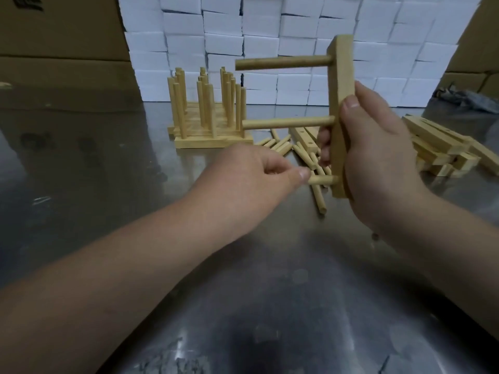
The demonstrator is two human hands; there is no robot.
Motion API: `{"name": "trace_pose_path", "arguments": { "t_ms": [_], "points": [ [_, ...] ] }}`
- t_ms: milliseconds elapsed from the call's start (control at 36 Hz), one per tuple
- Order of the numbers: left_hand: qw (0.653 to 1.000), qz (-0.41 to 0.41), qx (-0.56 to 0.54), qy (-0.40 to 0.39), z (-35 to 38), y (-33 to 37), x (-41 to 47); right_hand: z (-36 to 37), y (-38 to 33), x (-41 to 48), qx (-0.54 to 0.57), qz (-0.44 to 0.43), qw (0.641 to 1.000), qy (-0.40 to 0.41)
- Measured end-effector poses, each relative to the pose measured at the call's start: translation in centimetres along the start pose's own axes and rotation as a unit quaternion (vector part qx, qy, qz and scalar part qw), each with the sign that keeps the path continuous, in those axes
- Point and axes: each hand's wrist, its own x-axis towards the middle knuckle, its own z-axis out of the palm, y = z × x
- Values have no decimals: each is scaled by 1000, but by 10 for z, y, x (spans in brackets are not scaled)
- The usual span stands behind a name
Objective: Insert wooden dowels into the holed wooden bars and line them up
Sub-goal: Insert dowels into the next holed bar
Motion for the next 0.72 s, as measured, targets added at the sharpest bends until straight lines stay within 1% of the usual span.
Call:
{"name": "trace_pose_path", "arguments": {
  "t_ms": [111, 167, 222, 306, 389, 472, 583, 695, 722],
  "points": [
    [992, -20, -32, 117, -9, -8, 8, -4, 6, 7, -68, 37, 995, 69],
    [986, -41, -38, 157, -11, -13, 11, -10, 6, 13, -59, 86, 988, 118],
    [986, -59, -30, 154, -9, -17, 13, -15, 4, 20, -25, 139, 976, 163],
    [995, -50, -22, 88, 1, -17, 9, -16, 2, 21, 35, 167, 966, 195],
    [998, -11, -56, 23, 9, -11, 2, -8, 5, 20, 115, 178, 962, 173],
    [998, 4, -62, -3, 13, -9, 1, 0, 9, 19, 188, 182, 958, 114],
    [996, -5, -84, 35, 12, -13, 3, 2, 12, 18, 261, 163, 950, 53],
    [983, -38, -164, 73, 9, -11, 7, 1, 12, 16, 244, 140, 959, 14],
    [981, -42, -169, 80, 8, -11, 8, 1, 13, 15, 235, 140, 962, 3]
  ]
}}
